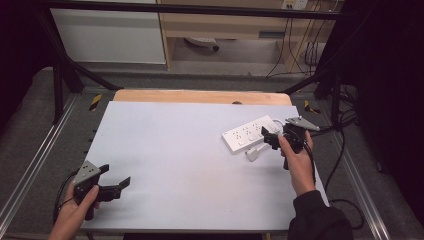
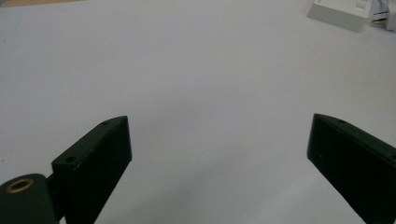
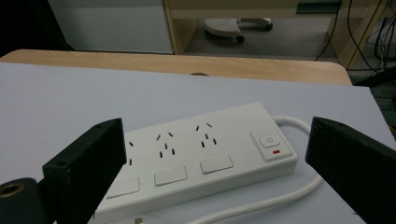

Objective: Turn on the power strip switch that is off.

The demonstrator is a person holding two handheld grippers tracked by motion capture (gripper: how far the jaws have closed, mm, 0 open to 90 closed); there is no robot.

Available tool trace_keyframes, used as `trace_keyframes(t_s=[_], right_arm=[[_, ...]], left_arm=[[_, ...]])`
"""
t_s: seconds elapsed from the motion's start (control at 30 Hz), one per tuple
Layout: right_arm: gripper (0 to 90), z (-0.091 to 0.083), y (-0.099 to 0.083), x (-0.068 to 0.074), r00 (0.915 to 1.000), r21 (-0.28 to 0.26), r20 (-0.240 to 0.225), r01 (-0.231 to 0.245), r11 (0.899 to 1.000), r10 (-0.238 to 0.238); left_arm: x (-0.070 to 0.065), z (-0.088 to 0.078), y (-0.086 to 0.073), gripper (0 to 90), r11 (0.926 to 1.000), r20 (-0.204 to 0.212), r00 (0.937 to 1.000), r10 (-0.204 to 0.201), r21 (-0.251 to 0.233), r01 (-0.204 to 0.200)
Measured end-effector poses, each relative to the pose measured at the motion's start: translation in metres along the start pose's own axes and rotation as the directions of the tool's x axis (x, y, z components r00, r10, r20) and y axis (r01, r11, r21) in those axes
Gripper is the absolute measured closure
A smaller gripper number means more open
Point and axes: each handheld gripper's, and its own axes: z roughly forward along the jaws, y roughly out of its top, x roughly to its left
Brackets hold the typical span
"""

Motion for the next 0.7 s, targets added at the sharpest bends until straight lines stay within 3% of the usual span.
trace_keyframes(t_s=[0.13, 0.7], right_arm=[[5.3, -0.007, 0.001, 0.001, 0.9997, -0.017, -0.025, 0.001, 1.0, -0.001], [4.5, -0.042, -0.008, 0.0, 0.9976, -0.065, -0.037, 0.056, 0.996, -0.059]], left_arm=[[0.0, 0.0, 0.0, 6.5, 1.0, 0.002, 1.0, -0.001, -0.001, 0.001], [-0.001, -0.001, 0.0, 6.5, 1.0, 0.002, 1.0, 0.0, -0.005, 0.0]])
